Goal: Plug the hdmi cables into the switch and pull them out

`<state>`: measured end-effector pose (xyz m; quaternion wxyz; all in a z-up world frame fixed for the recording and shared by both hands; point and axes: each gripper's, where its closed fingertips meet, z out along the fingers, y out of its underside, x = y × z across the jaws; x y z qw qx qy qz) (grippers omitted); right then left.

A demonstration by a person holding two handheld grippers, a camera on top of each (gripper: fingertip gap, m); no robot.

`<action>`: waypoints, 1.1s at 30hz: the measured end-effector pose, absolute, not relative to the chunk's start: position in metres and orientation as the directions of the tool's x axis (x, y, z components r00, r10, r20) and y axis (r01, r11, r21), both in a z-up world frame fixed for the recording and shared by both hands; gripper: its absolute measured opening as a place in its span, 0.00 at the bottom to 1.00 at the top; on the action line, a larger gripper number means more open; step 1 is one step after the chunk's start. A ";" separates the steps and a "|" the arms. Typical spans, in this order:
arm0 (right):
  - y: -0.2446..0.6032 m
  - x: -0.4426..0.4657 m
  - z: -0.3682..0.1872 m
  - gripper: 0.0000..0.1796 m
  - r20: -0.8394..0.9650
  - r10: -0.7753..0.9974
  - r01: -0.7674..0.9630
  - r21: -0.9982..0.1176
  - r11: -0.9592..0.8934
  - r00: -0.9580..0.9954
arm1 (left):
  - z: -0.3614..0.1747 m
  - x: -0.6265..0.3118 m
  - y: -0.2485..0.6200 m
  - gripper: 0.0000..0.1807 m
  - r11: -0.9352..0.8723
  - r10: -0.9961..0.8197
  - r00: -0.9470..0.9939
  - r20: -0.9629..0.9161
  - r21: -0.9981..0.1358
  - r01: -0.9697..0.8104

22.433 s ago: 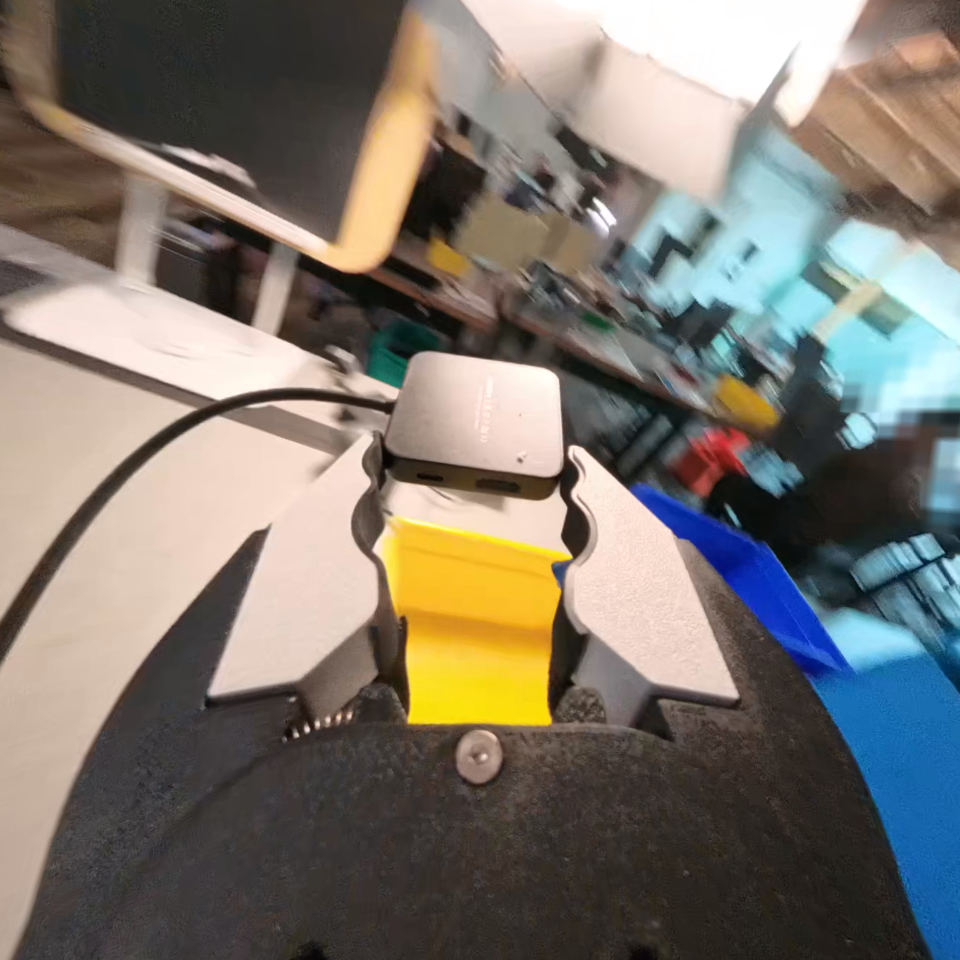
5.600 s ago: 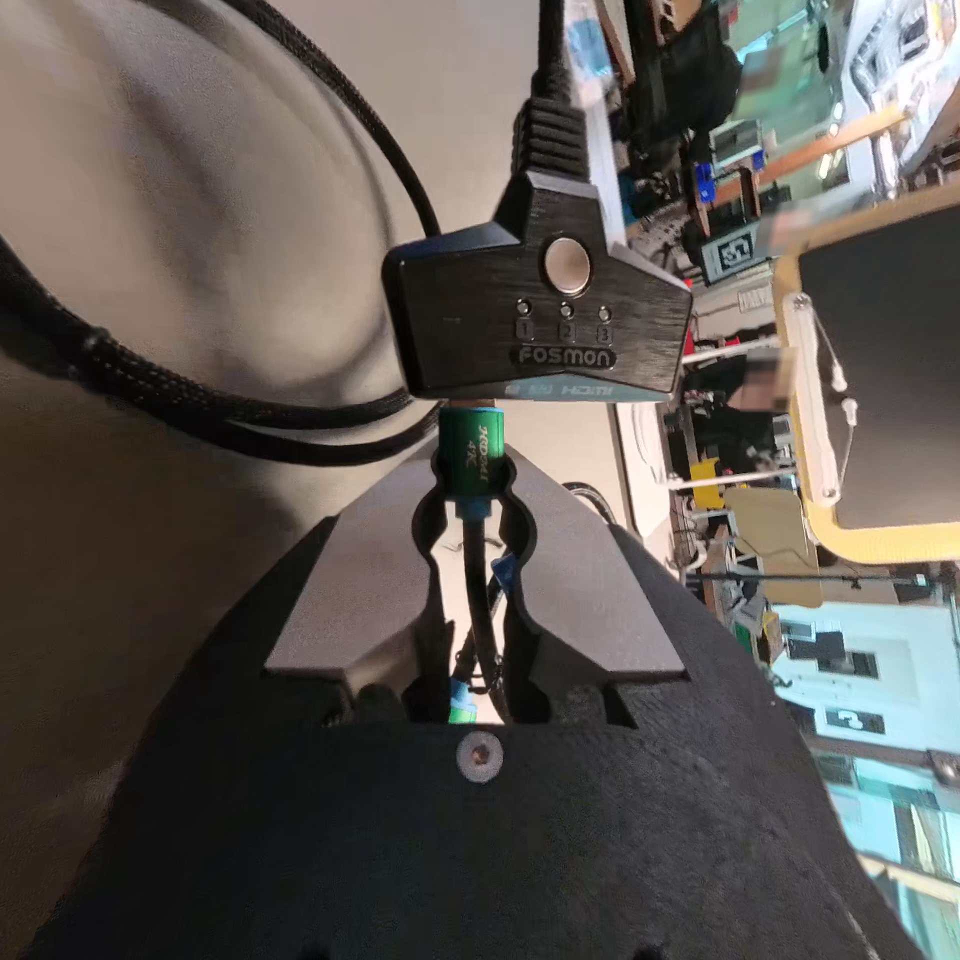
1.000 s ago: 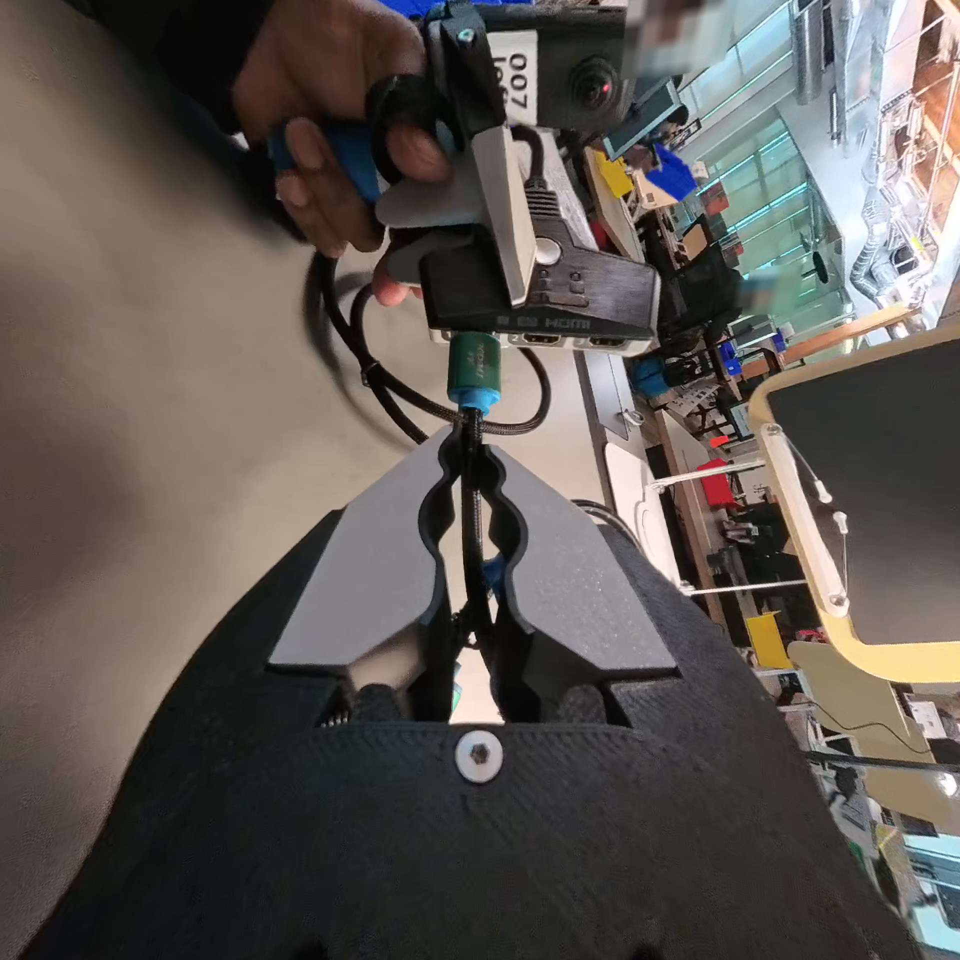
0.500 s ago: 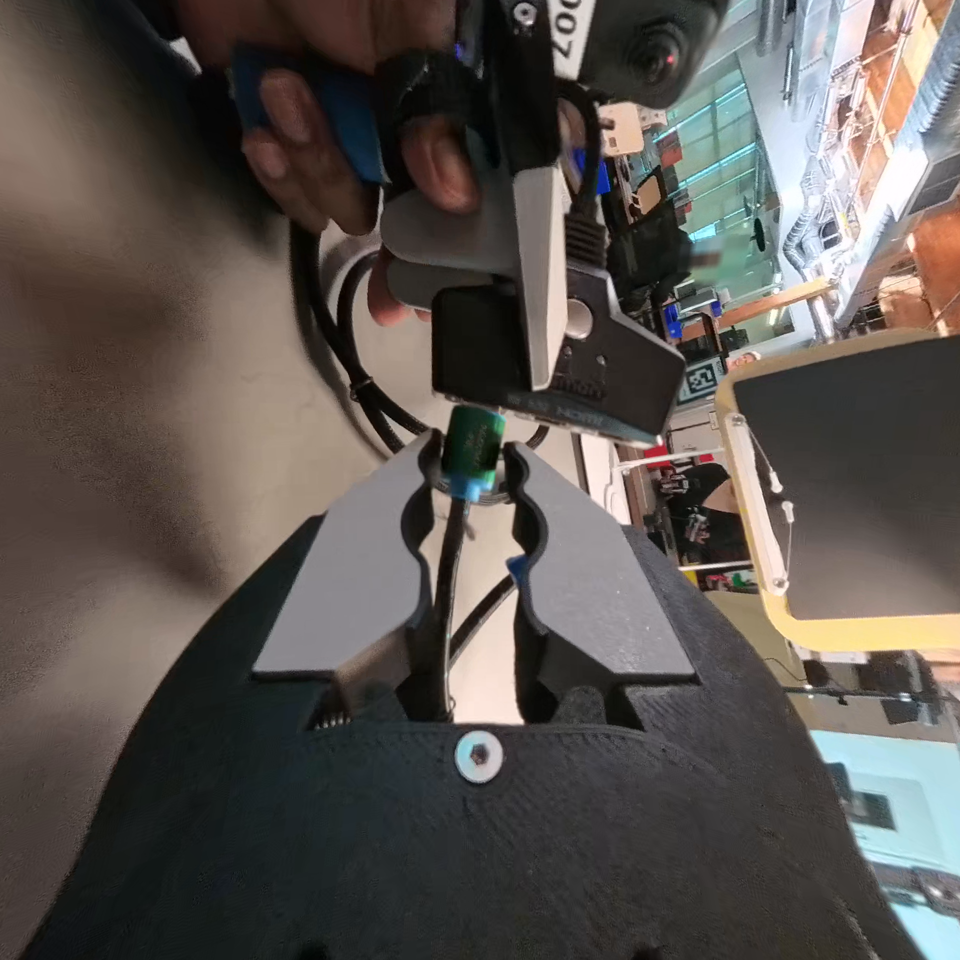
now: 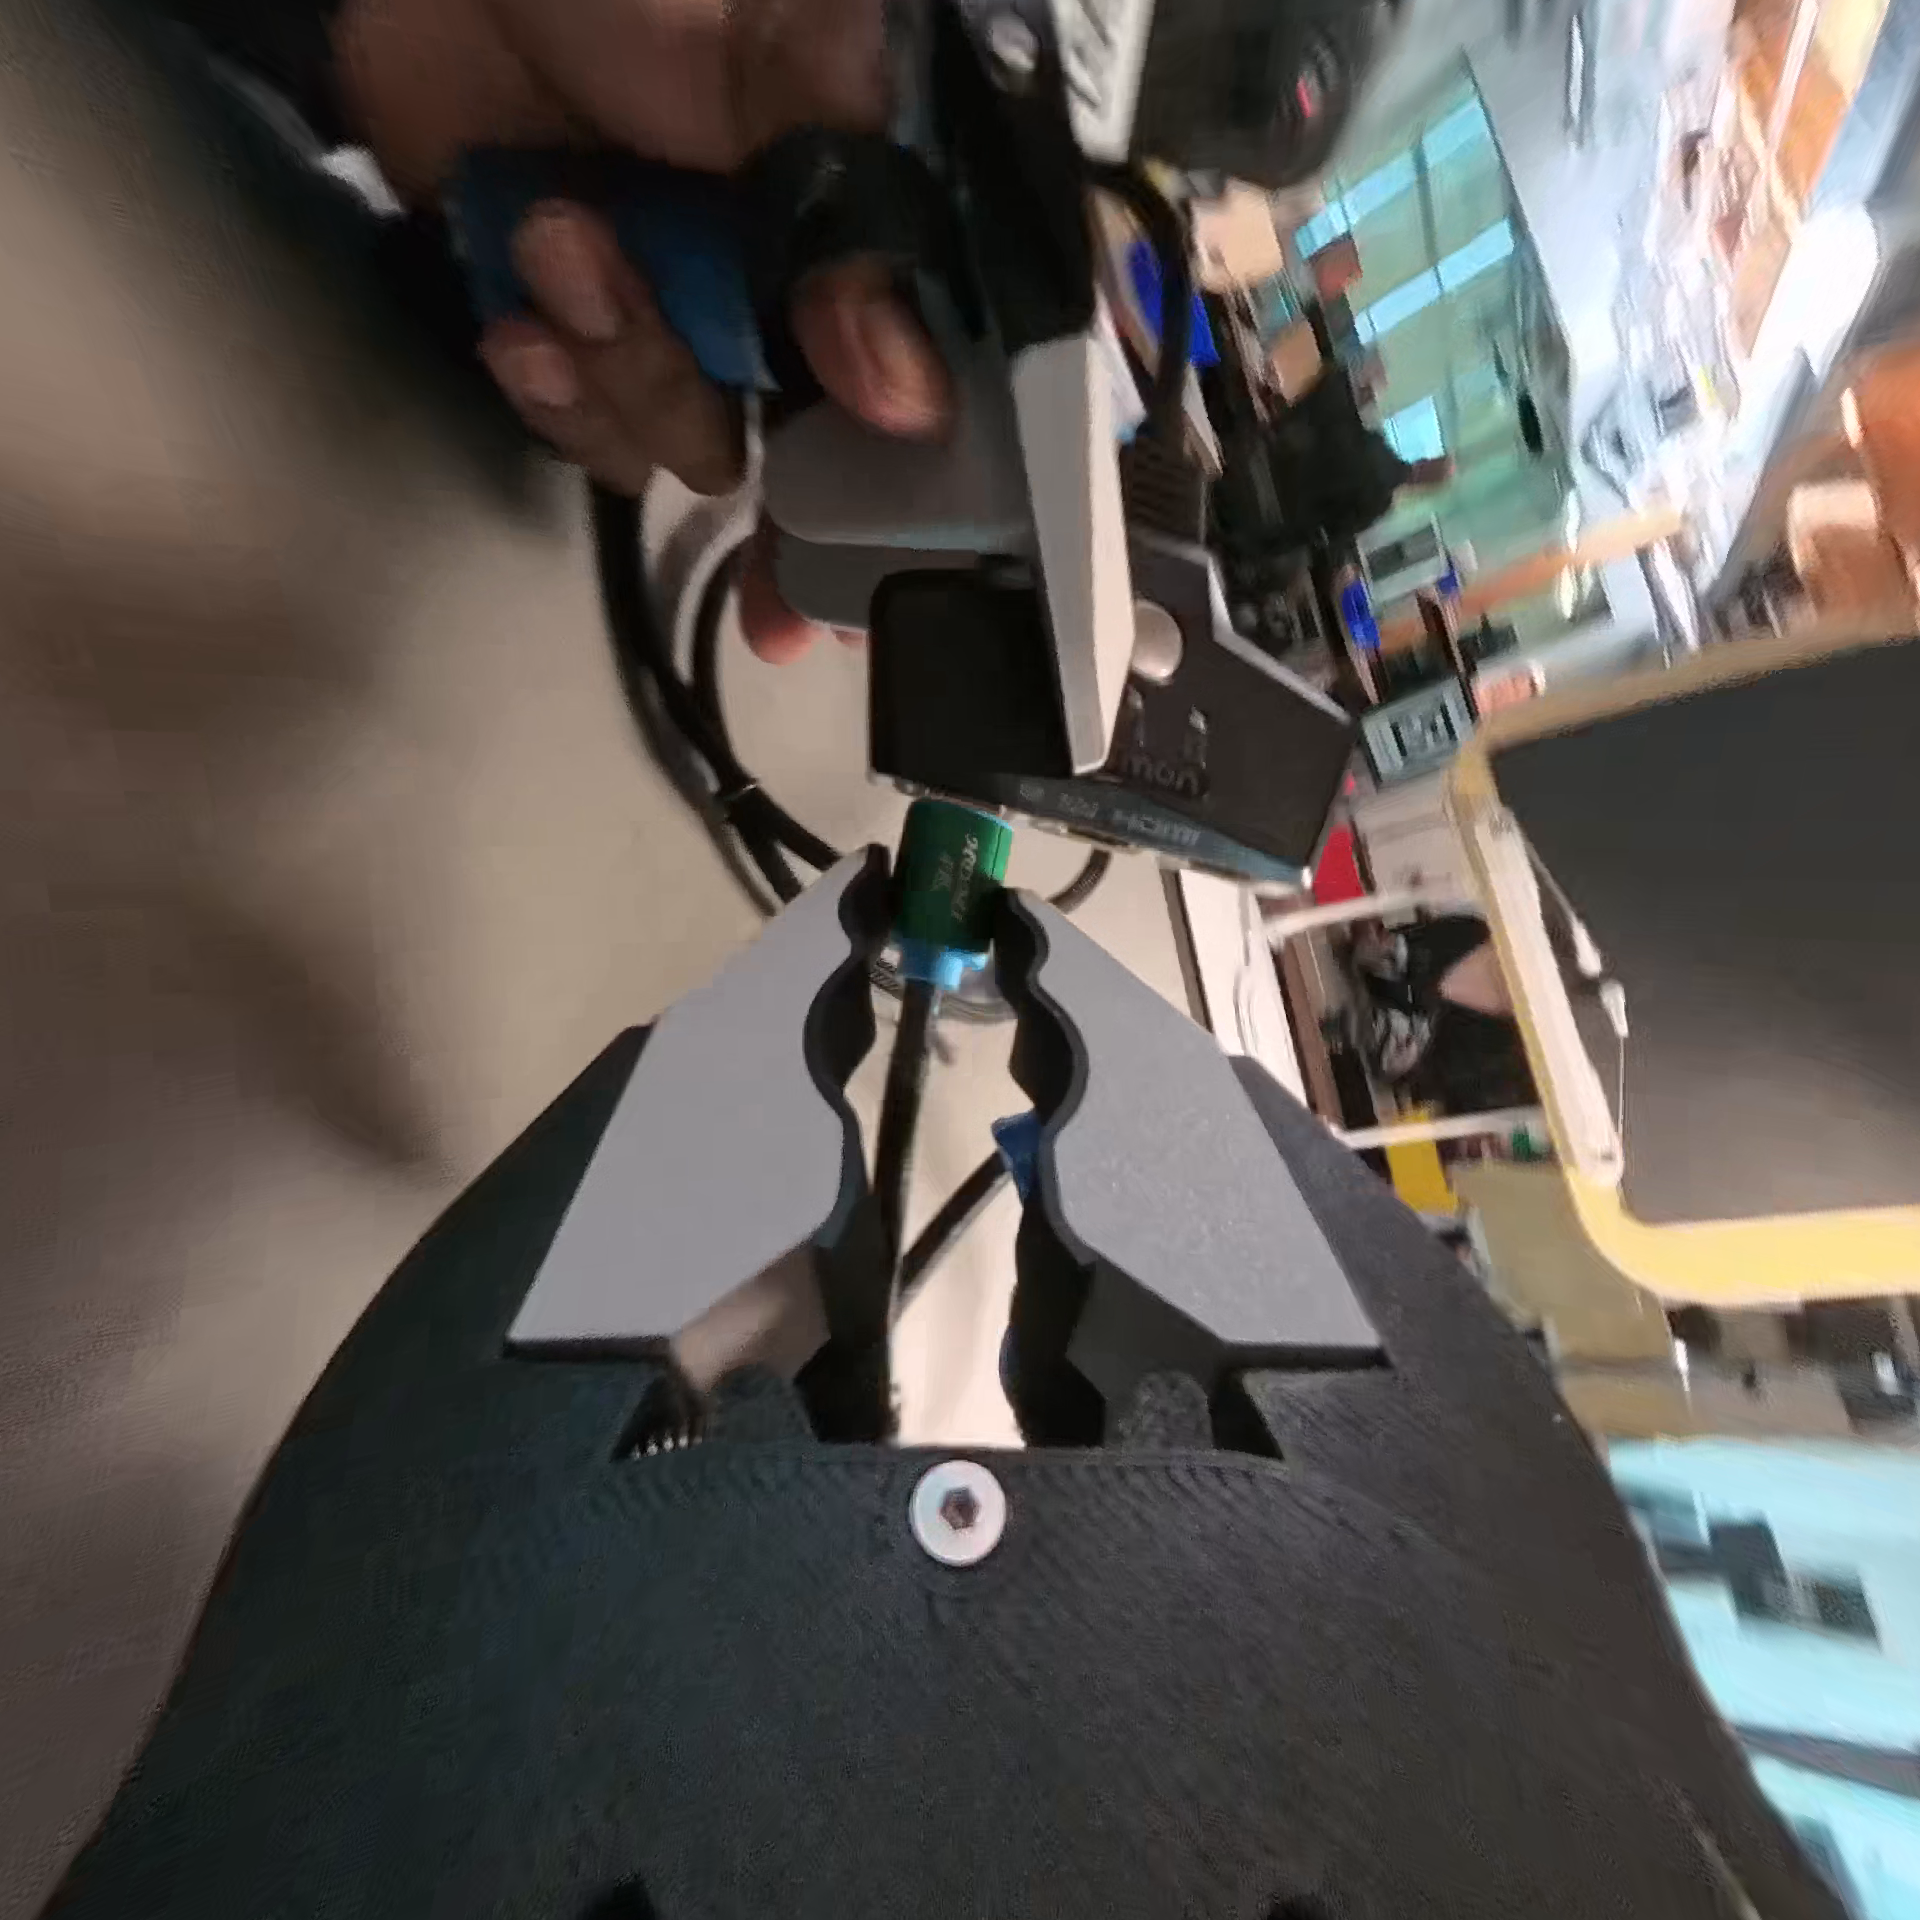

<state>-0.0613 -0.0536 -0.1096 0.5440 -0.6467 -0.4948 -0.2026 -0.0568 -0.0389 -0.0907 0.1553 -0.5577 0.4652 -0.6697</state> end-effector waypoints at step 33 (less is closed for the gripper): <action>-0.078 -0.060 -0.096 0.12 0.753 0.523 0.831 -0.538 0.140 0.399 | -0.084 -0.065 -0.066 0.12 -0.487 -0.624 -0.483 0.614 -0.789 -0.374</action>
